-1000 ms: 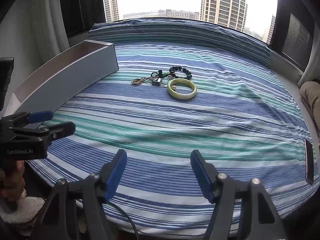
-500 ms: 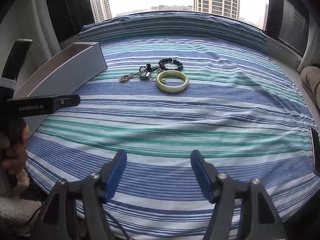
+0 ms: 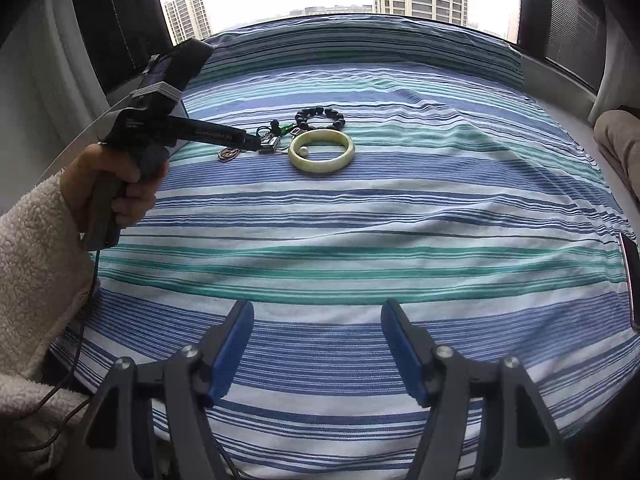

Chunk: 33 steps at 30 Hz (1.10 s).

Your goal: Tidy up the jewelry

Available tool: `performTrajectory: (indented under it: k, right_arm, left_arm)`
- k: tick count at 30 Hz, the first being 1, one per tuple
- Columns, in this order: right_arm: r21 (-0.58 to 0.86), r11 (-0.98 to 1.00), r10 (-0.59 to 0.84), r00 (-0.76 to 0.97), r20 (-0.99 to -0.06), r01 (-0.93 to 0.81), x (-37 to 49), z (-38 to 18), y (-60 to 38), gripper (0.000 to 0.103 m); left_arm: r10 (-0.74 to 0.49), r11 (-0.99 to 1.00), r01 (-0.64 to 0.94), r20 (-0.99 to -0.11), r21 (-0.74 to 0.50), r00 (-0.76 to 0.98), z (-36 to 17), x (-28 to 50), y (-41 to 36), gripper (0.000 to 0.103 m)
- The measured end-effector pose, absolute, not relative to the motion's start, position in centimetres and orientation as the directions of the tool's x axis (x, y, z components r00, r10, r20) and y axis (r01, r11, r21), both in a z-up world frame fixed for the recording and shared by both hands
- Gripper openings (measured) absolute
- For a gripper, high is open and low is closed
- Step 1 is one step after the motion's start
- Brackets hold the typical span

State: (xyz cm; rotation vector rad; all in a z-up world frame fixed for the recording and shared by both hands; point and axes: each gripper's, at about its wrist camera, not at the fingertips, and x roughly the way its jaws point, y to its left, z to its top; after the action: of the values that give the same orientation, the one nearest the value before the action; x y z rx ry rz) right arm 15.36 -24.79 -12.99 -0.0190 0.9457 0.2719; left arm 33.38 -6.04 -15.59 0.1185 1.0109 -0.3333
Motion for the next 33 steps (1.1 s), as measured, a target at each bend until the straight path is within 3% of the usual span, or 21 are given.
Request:
performTrajectory:
  k: [3, 5, 21, 33]
  right_arm:
    - [0.11, 0.967, 0.222, 0.546, -0.808, -0.231, 15.7, -13.4, -25.2, 0.067]
    - [0.115, 0.968, 0.222, 0.544, -0.809, -0.223, 15.8, -13.6, -25.4, 0.067]
    - [0.122, 0.968, 0.226, 0.554, -0.802, -0.219, 15.9, -13.4, -25.1, 0.068]
    - [0.126, 0.957, 0.253, 0.546, -0.799, -0.26, 15.0, -13.1, -23.5, 0.068]
  left_arm:
    - [-0.206, 0.936, 0.352, -0.832, -0.013, 0.516, -15.9, 33.1, -6.3, 0.051]
    - [-0.229, 0.931, 0.362, -0.836, -0.039, 0.499, -15.6, 32.6, -6.0, 0.017]
    - [-0.287, 0.928, 0.357, -0.814, -0.106, 0.504, -11.8, 21.3, -2.9, 0.012]
    - [-0.243, 0.967, 0.189, -0.837, -0.169, 0.491, -13.8, 15.6, 2.2, 0.012]
